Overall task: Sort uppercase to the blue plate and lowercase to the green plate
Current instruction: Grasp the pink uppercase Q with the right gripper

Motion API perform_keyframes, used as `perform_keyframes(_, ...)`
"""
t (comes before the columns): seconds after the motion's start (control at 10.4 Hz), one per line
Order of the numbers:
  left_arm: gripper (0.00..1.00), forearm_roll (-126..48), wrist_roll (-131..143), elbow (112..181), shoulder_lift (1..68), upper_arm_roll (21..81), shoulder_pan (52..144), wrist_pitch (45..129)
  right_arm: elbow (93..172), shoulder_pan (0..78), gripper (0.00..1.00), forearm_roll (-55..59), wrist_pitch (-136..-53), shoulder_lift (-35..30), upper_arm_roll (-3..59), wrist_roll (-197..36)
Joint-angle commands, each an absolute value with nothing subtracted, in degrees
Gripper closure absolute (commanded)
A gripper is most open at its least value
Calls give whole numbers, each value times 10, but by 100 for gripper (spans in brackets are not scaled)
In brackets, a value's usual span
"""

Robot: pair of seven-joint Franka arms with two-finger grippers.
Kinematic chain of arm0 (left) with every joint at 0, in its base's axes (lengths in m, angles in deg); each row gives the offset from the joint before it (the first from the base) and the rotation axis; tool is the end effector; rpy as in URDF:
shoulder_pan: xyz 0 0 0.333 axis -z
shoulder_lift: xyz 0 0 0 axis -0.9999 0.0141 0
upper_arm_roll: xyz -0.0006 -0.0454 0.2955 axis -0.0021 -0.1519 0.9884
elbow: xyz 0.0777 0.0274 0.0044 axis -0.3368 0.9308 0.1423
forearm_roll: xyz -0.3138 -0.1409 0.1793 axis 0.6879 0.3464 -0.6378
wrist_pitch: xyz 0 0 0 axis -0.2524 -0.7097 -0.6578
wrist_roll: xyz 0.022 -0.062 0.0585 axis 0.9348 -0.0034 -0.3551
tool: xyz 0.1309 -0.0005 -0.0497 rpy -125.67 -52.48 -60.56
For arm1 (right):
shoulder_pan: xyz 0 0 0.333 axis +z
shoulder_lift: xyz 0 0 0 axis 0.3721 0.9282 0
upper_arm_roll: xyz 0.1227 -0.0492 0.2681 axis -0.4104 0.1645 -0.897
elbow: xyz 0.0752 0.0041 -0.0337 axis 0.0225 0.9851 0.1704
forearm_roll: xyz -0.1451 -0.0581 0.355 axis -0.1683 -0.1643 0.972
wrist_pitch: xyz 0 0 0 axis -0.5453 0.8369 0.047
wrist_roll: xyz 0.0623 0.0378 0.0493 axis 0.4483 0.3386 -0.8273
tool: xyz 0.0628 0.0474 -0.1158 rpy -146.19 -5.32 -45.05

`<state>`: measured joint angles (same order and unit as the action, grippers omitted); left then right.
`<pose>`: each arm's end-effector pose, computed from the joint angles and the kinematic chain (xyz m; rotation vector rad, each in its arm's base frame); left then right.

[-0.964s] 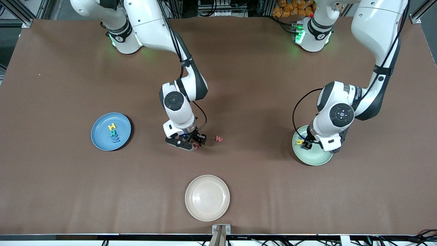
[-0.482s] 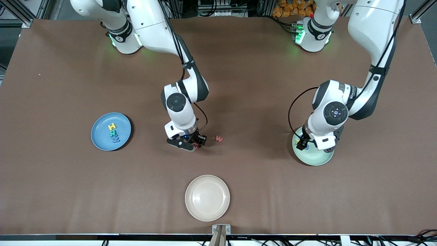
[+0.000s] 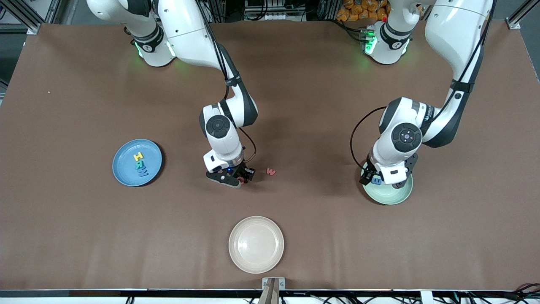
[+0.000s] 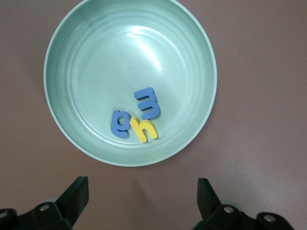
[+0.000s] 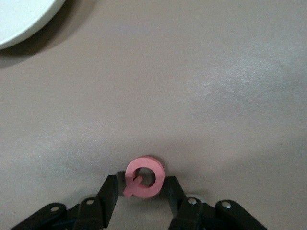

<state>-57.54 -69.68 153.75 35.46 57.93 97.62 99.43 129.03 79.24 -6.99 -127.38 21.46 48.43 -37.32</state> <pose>0.5841 -0.2005 0.2197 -2.6950 -1.4684 0.0220 0.5710 0.3822 0.1365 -2.9840 0.5243 -0.2738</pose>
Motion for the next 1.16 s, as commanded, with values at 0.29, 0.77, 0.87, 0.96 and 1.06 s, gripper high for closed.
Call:
perform_keyframes(0.29,0,-573,-706,1510,367,581,994,995,1277,793,70,-109,-1292,238,485,-361)
perform_keyframes(0.77,0,-571,-708,1501,374,581,1012,996,1253,784,76,-119,-1253,236,486,-370)
perform_keyframes(0.87,0,-571,-708,1495,379,580,1018,996,1242,780,77,-123,-1230,236,487,-373)
perform_keyframes(0.96,0,-571,-712,1485,384,580,1019,996,1227,774,78,-134,-1200,235,487,-380)
perform_keyframes(1.06,0,-572,-727,1475,390,580,1025,997,1214,769,78,-145,-1174,235,488,-382)
